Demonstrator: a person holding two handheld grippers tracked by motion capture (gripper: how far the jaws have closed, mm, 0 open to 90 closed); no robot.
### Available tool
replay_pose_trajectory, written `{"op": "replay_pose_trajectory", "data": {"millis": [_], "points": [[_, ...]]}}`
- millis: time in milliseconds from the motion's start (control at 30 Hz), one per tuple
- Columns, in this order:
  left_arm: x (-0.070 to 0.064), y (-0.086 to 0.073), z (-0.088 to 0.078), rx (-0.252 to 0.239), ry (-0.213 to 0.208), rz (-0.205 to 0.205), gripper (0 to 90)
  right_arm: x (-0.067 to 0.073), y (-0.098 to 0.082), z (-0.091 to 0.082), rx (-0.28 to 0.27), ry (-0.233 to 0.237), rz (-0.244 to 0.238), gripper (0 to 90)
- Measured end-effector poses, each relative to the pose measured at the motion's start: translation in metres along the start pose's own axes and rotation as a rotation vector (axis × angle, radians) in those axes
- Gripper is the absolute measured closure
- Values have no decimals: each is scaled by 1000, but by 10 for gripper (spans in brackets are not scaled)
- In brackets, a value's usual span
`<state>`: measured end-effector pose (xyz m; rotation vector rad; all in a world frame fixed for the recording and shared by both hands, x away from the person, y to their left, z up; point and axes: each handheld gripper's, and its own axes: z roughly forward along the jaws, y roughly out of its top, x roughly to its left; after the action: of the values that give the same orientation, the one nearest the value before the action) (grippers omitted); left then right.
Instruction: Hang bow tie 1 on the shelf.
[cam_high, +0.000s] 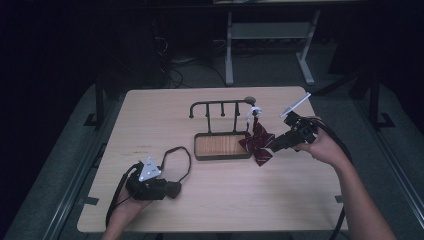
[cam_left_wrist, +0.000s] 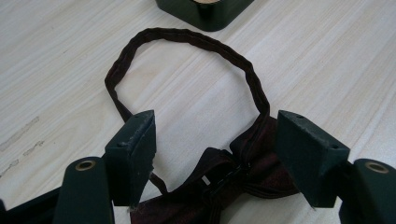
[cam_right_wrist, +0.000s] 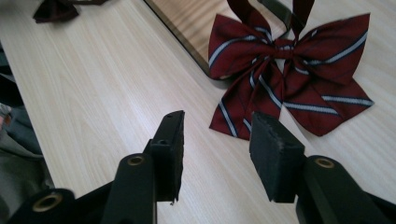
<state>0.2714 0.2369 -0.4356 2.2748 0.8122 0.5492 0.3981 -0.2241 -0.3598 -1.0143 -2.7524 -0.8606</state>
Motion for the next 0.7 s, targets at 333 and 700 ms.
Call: {"op": "replay_pose_trajectory", "data": {"millis": [333, 700], "points": [[0, 0, 0, 1, -3, 0, 306, 8, -11, 4, -8, 6, -10, 535], [0, 1, 0, 1, -10, 3, 311, 12, -29, 14, -12, 18, -8, 527]]}}
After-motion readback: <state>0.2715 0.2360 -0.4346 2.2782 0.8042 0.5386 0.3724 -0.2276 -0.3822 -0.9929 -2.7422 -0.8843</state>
